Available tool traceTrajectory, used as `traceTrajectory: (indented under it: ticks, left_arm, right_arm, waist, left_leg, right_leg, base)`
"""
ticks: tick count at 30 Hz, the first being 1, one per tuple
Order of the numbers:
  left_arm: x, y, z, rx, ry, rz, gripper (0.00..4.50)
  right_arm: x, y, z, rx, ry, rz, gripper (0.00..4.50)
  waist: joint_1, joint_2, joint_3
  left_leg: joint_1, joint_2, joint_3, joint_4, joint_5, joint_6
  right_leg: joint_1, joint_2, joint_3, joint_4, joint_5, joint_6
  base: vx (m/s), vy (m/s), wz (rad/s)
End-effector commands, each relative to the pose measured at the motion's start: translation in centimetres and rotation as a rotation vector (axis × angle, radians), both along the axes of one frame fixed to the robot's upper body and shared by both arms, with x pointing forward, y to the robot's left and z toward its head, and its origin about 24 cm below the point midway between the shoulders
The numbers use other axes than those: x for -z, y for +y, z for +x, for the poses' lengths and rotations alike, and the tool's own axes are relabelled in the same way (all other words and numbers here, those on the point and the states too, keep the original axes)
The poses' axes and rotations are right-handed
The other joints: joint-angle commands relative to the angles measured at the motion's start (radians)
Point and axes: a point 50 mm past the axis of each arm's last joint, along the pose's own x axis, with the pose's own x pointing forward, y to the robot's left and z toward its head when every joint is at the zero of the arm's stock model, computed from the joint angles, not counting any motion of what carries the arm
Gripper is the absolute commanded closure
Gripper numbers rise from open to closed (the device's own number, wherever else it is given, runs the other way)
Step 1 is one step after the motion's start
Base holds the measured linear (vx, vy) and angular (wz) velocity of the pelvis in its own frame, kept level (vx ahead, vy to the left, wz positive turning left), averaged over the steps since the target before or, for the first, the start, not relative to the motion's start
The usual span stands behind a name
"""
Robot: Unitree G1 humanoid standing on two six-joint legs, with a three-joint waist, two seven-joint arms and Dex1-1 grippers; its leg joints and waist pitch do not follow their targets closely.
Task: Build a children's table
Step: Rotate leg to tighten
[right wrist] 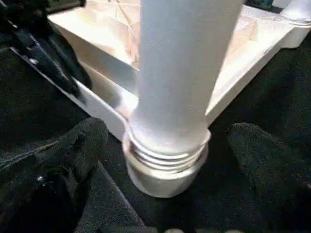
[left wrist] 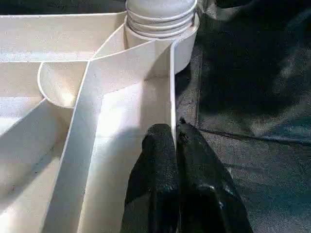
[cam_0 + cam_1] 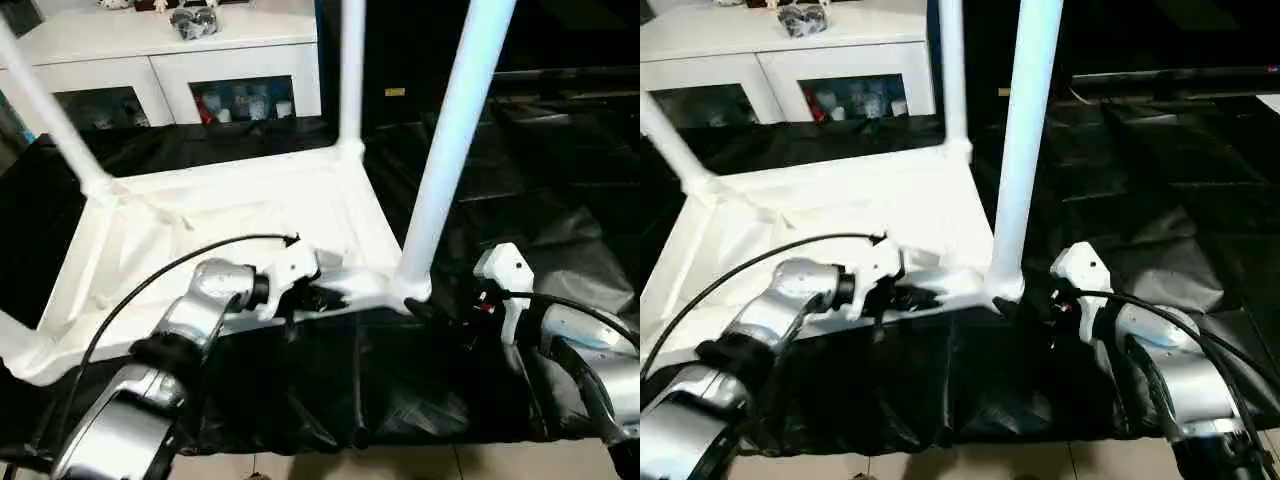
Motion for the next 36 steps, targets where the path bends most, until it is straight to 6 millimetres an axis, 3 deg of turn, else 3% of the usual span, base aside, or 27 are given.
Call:
traceTrajectory:
  ticks: [1, 3, 7, 14, 16, 17, 23, 27, 28, 29, 32, 33, 35, 36]
  left_arm:
    - [1.3, 0.4, -0.7, 0.012, 0.05, 0.063, 4.44]
    - [1.4, 0.4, -0.6, -0.001, 0.052, 0.057, 4.06]
    - [1.3, 0.3, -0.3, -0.014, 0.062, 0.053, 3.84]
    - [1.0, 0.3, 0.1, -0.005, 0.061, 0.066, 3.84]
    - [0.9, 0.2, 0.2, 0.001, 0.065, 0.065, 3.84]
    - [0.9, 0.1, 0.2, 0.004, 0.067, 0.066, 3.84]
    - [1.2, 0.1, 0.1, 0.018, 0.078, 0.08, 4.29]
    - [1.3, 0.1, 0.0, 0.021, 0.081, 0.083, 4.46]
    - [1.4, 0.1, 0.0, 0.022, 0.08, 0.084, 4.5]
    - [1.3, 0.2, 0.0, 0.021, 0.07, 0.082, 4.5]
    - [1.3, 0.2, 0.0, 0.018, 0.063, 0.074, 4.5]
    - [1.3, 0.3, 0.0, 0.018, 0.067, 0.071, 4.5]
    - [1.2, 0.4, -0.1, 0.018, 0.073, 0.071, 4.5]
    - [1.2, 0.5, -0.1, 0.018, 0.073, 0.071, 4.5]
  right_arm:
    - [-0.4, 0.4, 0.3, -0.027, -0.022, -0.006, 0.0]
    - [-0.5, 0.5, 0.4, -0.031, -0.024, -0.006, 0.0]
    - [-0.5, 0.7, 0.7, -0.039, -0.031, -0.007, 0.0]
    - [-0.4, 0.9, 1.0, -0.046, -0.037, -0.008, 0.0]
    - [-0.3, 0.9, 1.1, -0.049, -0.037, -0.012, 0.0]
    - [-0.3, 0.9, 1.2, -0.051, -0.037, -0.014, 0.0]
    - [0.2, 1.2, 1.8, -0.05, -0.021, -0.038, 0.0]
    - [0.8, 1.6, 2.2, -0.071, -0.003, -0.059, 0.0]
    - [0.9, 1.8, 2.2, -0.081, 0.003, -0.054, 0.28]
    - [1.0, 2.2, 2.6, -0.085, 0.004, -0.037, 0.28]
    - [1.1, 2.6, 3.1, -0.086, 0.003, -0.025, 0.53]
    - [1.1, 2.8, 3.2, -0.094, 0.008, -0.021, 0.67]
    - [1.1, 3.1, 3.3, -0.109, 0.011, -0.016, 0.86]
    - [1.1, 3.2, 3.4, -0.109, 0.008, -0.016, 0.86]
  waist:
    - [-0.001, -0.024, -0.057]
    - [-0.001, -0.024, -0.057]
    - [0.0, -0.025, -0.056]
    - [-0.001, -0.022, -0.055]
    - [-0.001, -0.013, -0.056]
    - [-0.003, -0.017, -0.056]
    - [-0.002, -0.014, -0.061]
    - [-0.002, -0.012, -0.06]
    - [-0.002, -0.011, -0.059]
    - [-0.002, -0.02, -0.059]
    - [-0.003, -0.013, -0.06]
    - [-0.002, -0.023, -0.06]
    - [0.001, -0.018, -0.06]
    - [0.002, -0.026, -0.061]
  left_leg:
    - [0.001, 0.02, 0.008, -0.071, -0.082, 0.12]
    - [0.002, 0.021, 0.008, -0.071, -0.077, 0.123]
    - [0.002, 0.02, 0.01, -0.07, -0.076, 0.125]
    - [0.004, 0.021, 0.014, -0.073, -0.108, 0.108]
    - [0.006, 0.022, 0.015, -0.073, -0.114, 0.101]
    - [0.004, 0.021, 0.016, -0.073, -0.111, 0.099]
    - [0.003, 0.02, 0.017, -0.068, -0.079, 0.111]
    - [0.004, 0.022, 0.018, -0.069, -0.091, 0.112]
    - [0.004, 0.021, 0.018, -0.07, -0.101, 0.107]
    - [0.004, 0.022, 0.019, -0.071, -0.109, 0.107]
    - [0.004, 0.023, 0.019, -0.071, -0.104, 0.106]
    - [0.003, 0.022, 0.019, -0.071, -0.097, 0.108]
    - [0.004, 0.024, 0.019, -0.069, -0.079, 0.118]
    - [0.002, 0.024, 0.02, -0.068, -0.071, 0.121]
  right_leg:
    - [0.055, -0.012, 0.004, -0.052, 0.025, -0.319]
    - [0.053, -0.012, 0.003, -0.053, 0.02, -0.315]
    - [0.051, -0.011, 0.004, -0.054, 0.009, -0.315]
    - [0.051, -0.012, 0.004, -0.058, -0.02, -0.311]
    - [0.05, -0.012, 0.004, -0.057, -0.018, -0.311]
    - [0.05, -0.01, 0.003, -0.057, -0.007, -0.312]
    - [0.053, -0.01, 0.001, -0.052, 0.05, -0.323]
    - [0.051, -0.01, 0.0, -0.054, 0.028, -0.323]
    - [0.051, -0.01, 0.0, -0.055, 0.015, -0.323]
    - [0.051, -0.011, 0.001, -0.055, 0.01, -0.324]
    - [0.05, -0.011, 0.0, -0.053, 0.011, -0.327]
    - [0.05, -0.01, 0.0, -0.053, 0.016, -0.328]
    - [0.049, -0.011, 0.0, -0.05, 0.032, -0.33]
    - [0.051, -0.011, 0.001, -0.05, 0.039, -0.329]
  base:
    - [0.0, 0.0, 0.0]
    - [0.0, 0.0, 0.0]
    - [0.0, 0.0, 0.0]
    - [0.0, 0.0, 0.0]
    - [0.0, 0.0, 0.0]
    - [0.0, 0.0, 0.0]
    - [0.0, 0.0, 0.0]
    - [0.0, 0.0, 0.0]
    - [0.0, 0.0, 0.0]
    - [0.0, 0.0, 0.0]
    - [0.0, 0.0, 0.0]
    - [0.0, 0.0, 0.0]
    - [0.0, 0.0, 0.0]
    - [0.0, 0.0, 0.0]
